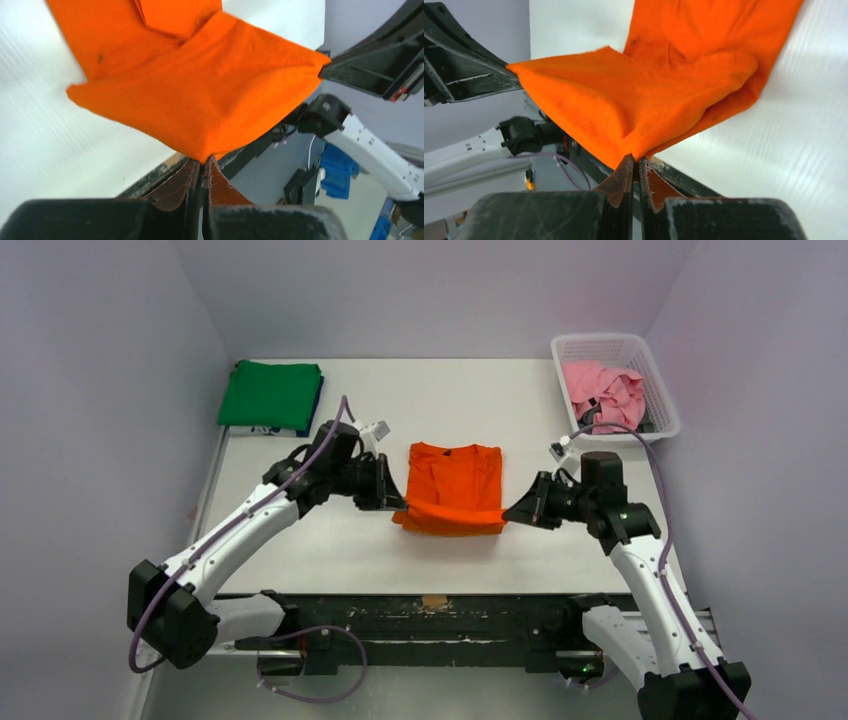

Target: Fold and stack the t-shirts

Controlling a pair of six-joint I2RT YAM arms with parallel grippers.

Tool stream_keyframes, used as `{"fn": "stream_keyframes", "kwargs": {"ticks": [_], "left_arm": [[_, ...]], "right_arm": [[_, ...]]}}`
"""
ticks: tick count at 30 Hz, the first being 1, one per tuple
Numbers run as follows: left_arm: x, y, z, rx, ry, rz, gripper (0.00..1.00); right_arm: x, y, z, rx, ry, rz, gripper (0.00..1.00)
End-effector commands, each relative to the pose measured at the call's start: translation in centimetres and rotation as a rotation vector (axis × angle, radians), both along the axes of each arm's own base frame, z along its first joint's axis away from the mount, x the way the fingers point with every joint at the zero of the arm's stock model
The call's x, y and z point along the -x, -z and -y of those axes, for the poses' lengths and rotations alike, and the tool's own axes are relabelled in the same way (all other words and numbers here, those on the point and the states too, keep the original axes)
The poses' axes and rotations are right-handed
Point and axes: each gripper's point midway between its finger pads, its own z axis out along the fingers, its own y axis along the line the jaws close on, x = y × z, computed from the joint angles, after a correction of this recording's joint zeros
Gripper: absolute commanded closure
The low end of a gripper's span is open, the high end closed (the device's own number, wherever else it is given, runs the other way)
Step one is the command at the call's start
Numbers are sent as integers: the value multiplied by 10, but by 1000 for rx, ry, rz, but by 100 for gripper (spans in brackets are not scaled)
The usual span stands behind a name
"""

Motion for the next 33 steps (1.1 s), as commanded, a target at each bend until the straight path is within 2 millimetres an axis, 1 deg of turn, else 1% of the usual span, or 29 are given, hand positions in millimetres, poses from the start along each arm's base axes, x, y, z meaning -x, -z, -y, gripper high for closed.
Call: {"fn": "stream_keyframes", "kwargs": {"ticks": [1,2,3,4,5,7,9,12,14,17,23,26,28,29,30,33], "left_arm": [[-65,-25,13,113,-41,100,100],[-82,-28,12,143,-56,101,100],[-94,-31,14,162,-53,112,100],[-109,-32,14,162,-60,124,100],[-120,-32,15,156,-58,129,100],[-138,-37,24,179,-21,134,100],[-153,-37,34,221,13,110,100],[-174,-33,41,248,19,78,100],[-187,-24,42,253,10,52,100],[-205,-16,37,244,-16,34,100],[-245,17,23,213,-82,-42,100],[-265,35,19,198,-107,-70,100],[-280,46,15,186,-129,-81,100],[-288,53,12,178,-143,-91,100],[-295,59,11,174,-152,-101,100],[-315,74,12,158,-168,-118,100]], "right_arm": [[-64,-33,4,-3,128,168,100],[-74,-36,2,-18,138,177,100],[-83,-39,0,-23,135,179,100],[-91,-39,2,-7,141,173,100],[-102,-39,8,32,167,174,100],[-120,-41,17,73,216,182,100],[-135,-45,21,68,249,194,100],[-155,-44,27,71,276,191,100],[-167,-42,28,68,281,183,100],[-183,-36,29,54,272,162,100],[-222,-17,36,58,291,134,100],[-242,-2,40,63,301,114,100],[-254,11,43,66,309,94,100],[-262,23,45,70,314,74,100],[-270,30,47,74,321,67,100],[-292,50,54,104,350,50,100]]}}
